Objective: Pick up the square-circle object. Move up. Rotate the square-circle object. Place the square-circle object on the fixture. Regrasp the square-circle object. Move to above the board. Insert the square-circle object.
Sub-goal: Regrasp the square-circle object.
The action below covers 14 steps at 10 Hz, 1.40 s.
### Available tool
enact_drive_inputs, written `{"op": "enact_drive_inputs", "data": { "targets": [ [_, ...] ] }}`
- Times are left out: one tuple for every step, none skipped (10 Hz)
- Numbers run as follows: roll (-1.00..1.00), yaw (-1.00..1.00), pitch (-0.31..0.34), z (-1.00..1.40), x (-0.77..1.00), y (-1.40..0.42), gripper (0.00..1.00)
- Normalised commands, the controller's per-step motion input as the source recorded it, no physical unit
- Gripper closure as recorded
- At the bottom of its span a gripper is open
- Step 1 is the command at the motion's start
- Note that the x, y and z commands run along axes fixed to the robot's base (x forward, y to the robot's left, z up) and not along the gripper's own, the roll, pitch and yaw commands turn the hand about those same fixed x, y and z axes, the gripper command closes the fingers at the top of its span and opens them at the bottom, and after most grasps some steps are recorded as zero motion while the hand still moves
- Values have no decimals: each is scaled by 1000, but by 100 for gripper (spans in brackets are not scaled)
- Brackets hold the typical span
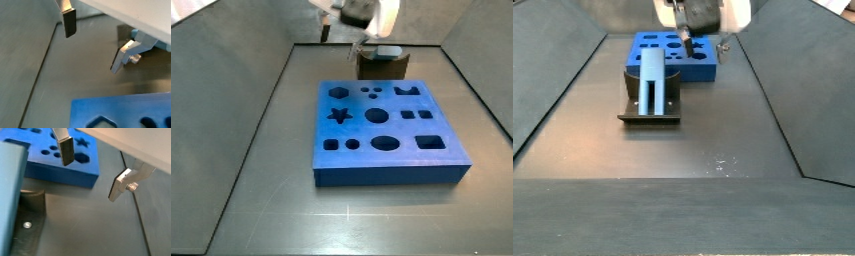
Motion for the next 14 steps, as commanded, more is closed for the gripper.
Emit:
{"op": "enact_drive_inputs", "data": {
  "targets": [
    [1000,-963,-246,-2,-40,-15,0],
    [1000,-974,-242,-5,-39,-11,0],
    [1000,-983,-231,-3,-44,-12,0],
    [1000,-990,-220,-1,-46,-10,0],
    [978,-1000,-168,-3,-48,-1,0],
    [967,-1000,-136,0,-45,0,0],
    [952,-1000,-40,-1,-36,-12,0],
    [943,-1000,21,2,-29,-7,0],
    [931,-1000,173,-7,-20,-13,0],
    [936,-1000,385,-29,-8,-11,0],
    [773,-798,537,-44,6,-13,0],
    [636,-632,624,-44,22,-11,0],
    [417,-315,726,-28,46,-6,0],
    [314,-111,734,-23,56,-8,0]
  ]
}}
